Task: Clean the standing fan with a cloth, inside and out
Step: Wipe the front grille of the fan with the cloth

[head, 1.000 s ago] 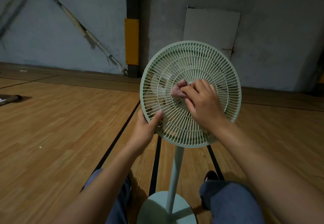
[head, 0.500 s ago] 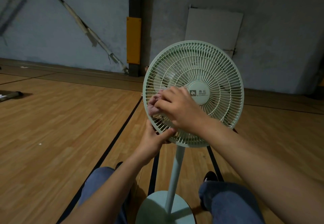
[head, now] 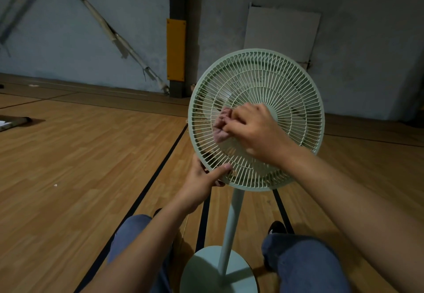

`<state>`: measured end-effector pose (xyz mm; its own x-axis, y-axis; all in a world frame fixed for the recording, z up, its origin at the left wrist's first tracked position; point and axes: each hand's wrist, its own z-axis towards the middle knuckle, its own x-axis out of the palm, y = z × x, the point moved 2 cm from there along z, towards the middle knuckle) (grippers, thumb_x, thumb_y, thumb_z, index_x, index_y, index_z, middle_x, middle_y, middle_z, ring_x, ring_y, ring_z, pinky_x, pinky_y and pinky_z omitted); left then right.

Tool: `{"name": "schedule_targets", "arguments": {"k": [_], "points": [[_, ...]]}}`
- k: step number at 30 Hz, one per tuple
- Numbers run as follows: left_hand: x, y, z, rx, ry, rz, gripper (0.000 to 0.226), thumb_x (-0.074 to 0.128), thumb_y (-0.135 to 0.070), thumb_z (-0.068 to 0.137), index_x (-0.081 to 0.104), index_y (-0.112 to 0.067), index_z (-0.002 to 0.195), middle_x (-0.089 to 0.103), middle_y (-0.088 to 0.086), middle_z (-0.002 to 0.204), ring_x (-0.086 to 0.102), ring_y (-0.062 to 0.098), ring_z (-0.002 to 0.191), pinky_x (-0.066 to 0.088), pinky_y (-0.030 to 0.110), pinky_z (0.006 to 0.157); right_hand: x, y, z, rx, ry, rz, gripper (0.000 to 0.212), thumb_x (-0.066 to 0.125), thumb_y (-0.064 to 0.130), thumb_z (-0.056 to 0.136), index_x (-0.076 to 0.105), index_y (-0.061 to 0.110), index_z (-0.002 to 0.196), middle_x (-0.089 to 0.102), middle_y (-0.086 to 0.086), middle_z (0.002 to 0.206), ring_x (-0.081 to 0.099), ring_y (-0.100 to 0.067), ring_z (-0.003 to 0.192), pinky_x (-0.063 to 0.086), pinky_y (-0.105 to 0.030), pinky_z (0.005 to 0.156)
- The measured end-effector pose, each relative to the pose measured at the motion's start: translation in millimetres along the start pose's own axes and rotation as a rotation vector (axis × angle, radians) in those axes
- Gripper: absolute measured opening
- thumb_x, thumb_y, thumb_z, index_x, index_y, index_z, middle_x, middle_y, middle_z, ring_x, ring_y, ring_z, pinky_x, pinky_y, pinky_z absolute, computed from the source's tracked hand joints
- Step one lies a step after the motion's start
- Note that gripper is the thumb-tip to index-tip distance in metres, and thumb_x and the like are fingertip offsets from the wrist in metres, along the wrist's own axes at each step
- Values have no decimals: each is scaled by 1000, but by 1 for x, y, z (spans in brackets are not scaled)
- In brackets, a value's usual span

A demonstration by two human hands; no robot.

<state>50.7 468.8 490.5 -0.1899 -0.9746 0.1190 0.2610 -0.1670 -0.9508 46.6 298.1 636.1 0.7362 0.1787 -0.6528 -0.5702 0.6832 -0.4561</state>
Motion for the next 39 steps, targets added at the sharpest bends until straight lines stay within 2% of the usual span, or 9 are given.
{"name": "schedule_targets", "arguments": {"k": [6,10,13,15,19,23,27,32,39], "points": [[2,1,3,-6,18,18,81,87,-40,87,37,-29,149,76,6,128,78,28,112,65,52,91,-18,-31,-22,113,-45,-1,22,71,11,93,74,7,115,60,-13,108,55,-32,101,39,-42,87],[8,1,4,-3,-7,23,79,88,-43,85,38,-33,145,74,6,130,79,26,110,67,53,88,-13,-27,-21,148,-91,12,20,70,7,95,72,5,115,59,-12,106,53,-31,101,36,-38,88],[11,0,5,-6,-17,20,78,88,-42,86,37,-34,144,73,6,130,80,25,108,67,47,85,-5,-13,-7,124,-102,42,20,67,11,97,71,6,116,62,-13,115,56,-31,110,44,-44,92],[13,-2,5,-10,-25,18,78,87,-43,84,38,-33,144,73,7,130,80,26,107,67,50,85,0,-3,6,110,-94,52,20,67,12,97,70,7,117,63,-13,122,57,-32,117,45,-48,96],[15,-4,4,-14,-40,31,71,87,-39,87,39,-33,140,71,7,131,79,26,107,66,54,87,7,21,39,54,-101,71,20,69,14,97,67,11,117,62,-12,121,56,-31,114,44,-48,96],[9,-3,3,-11,-30,47,64,82,-25,96,39,-30,143,70,8,131,78,26,108,66,44,81,10,41,64,12,-111,52,24,69,13,95,66,15,119,61,-10,121,54,-28,112,40,-45,94],[2,-3,-3,-30,-25,7,75,86,-37,91,39,-27,148,73,6,130,79,23,108,66,36,80,9,42,58,-1,-91,45,27,73,14,92,67,18,118,61,-8,127,53,-27,118,39,-45,96],[-1,-4,-7,-23,-11,-1,72,83,-39,89,42,-27,147,79,-2,120,80,24,106,64,32,77,4,19,30,44,-115,72,17,73,18,92,70,15,109,61,-8,112,48,-23,105,33,-38,89],[1,-8,1,-17,-24,-12,80,88,-40,85,39,-28,147,73,5,132,79,22,110,66,40,89,-12,-22,-16,178,-110,29,17,60,25,95,68,14,104,46,-1,100,42,-18,95,39,-40,83]]}}
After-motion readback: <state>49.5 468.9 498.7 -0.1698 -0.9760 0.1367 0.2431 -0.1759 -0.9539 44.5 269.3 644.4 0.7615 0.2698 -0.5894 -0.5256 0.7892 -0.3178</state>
